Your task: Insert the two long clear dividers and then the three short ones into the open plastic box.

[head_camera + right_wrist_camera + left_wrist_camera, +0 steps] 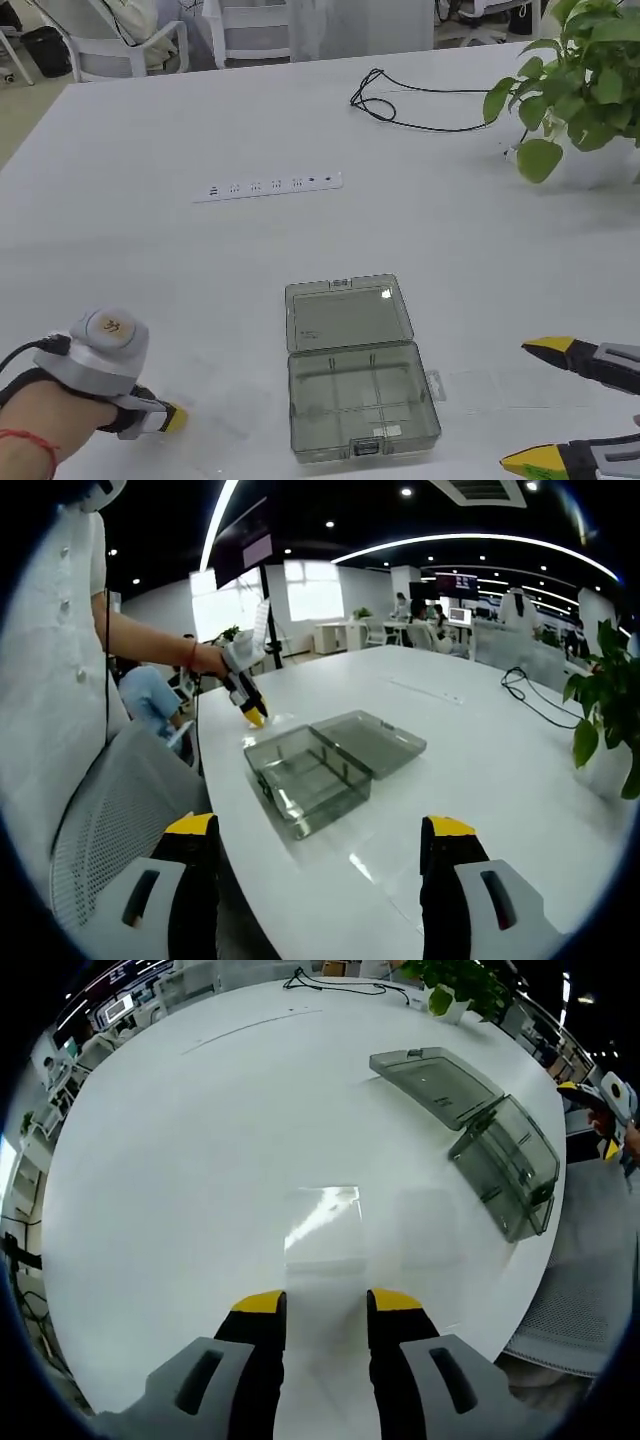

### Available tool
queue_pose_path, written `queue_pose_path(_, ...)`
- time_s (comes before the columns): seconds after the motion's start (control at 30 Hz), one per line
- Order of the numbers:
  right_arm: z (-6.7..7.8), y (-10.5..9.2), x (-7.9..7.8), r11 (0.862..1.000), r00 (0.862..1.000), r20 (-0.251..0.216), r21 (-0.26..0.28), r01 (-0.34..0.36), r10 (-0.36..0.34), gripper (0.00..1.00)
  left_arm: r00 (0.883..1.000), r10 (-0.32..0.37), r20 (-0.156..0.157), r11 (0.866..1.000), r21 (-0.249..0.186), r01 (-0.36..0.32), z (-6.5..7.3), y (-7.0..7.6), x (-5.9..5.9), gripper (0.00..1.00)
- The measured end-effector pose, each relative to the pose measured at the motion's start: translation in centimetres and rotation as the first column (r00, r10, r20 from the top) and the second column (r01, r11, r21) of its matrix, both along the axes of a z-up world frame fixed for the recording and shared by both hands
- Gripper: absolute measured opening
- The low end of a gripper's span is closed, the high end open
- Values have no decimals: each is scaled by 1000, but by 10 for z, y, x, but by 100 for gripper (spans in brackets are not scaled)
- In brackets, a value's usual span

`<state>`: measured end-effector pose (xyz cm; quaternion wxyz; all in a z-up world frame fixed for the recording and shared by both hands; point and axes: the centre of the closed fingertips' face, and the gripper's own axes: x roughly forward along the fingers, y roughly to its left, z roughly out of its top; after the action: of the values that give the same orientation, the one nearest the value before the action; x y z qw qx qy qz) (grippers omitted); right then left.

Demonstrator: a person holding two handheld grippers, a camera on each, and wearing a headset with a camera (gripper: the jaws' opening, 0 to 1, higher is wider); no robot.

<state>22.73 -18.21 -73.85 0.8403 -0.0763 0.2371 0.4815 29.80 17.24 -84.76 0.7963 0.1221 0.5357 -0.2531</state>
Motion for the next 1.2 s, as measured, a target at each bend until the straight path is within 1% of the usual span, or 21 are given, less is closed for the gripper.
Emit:
queue_pose_path(0.17,0,-1,1,1000,1000,0,2,0,0,83,1000,9,12,1000,-18,-9,2,-1,-2,30)
queue_pose_path(0.27,1,1,1,1000,1000,3,1,-3,3,83,1000,25,15,999,-39,-24,3,-1,-3,30)
queue_pose_path(0.37,4,3,1,1000,1000,4,2,-1,1,83,998,53,27,996,-77,-51,8,-3,-3,30)
queue_pose_path(0.5,10,6,2,1000,1000,9,10,-2,2,82,996,79,44,991,-112,-74,15,-3,-3,30)
queue_pose_path(0.57,14,9,3,1000,1000,15,12,-3,2,82,993,98,60,986,-141,-89,21,-5,-2,30)
queue_pose_path(0.6,16,11,4,1000,1000,16,16,-2,2,81,991,110,70,981,-166,-97,27,-9,-3,30)
queue_pose_path(0.63,18,12,4,1000,1000,18,17,-3,2,81,990,118,74,979,-177,-104,29,-11,-3,30)
queue_pose_path(0.73,26,18,6,999,1000,24,35,-3,2,79,984,150,95,963,-241,-124,41,-21,-3,30)
queue_pose_path(0.77,30,21,7,999,1000,26,44,0,-1,79,982,163,99,955,-266,-132,46,-25,-3,30)
queue_pose_path(0.8,33,23,8,999,1000,29,49,0,-1,78,980,167,106,951,-280,-132,49,-28,-3,30)
queue_pose_path(0.83,35,25,9,999,999,32,55,0,-2,78,978,175,114,942,-307,-133,55,-34,-3,30)
queue_pose_path(0.87,38,27,10,998,999,33,60,1,-3,77,977,178,117,939,-317,-134,57,-35,-3,30)
queue_pose_path(0.9,43,31,11,997,999,38,72,3,-6,76,974,194,121,928,-346,-142,62,-41,-2,30)
queue_pose_path(0.93,45,33,12,997,999,38,77,3,-6,75,973,195,125,925,-355,-139,65,-43,-2,30)
queue_pose_path(0.97,49,36,14,996,999,36,86,6,-9,73,972,193,138,916,-379,-128,72,-50,-2,30)
queue_pose_path(1.0,52,38,15,996,999,35,90,10,-13,72,970,199,140,909,-396,-129,76,-54,-2,30)
queue_pose_path(1.03,56,41,16,994,999,34,106,13,-17,71,967,210,145,898,-421,-131,82,-59,-2,30)
queue_pose_path(1.1,61,45,18,992,999,29,121,21,-25,67,964,213,156,880,-459,-120,91,-69,-1,30)
queue_pose_path(1.13,65,49,19,991,999,24,135,25,-29,66,964,218,152,867,-483,-120,96,-76,-3,30)
queue_pose_path(1.17,67,52,19,990,999,21,140,24,-27,64,965,212,156,864,-492,-110,99,-81,-3,30)
queue_pose_path(1.2,70,56,20,989,999,18,146,25,-28,63,965,204,164,856,-509,-94,103,-89,-4,30)
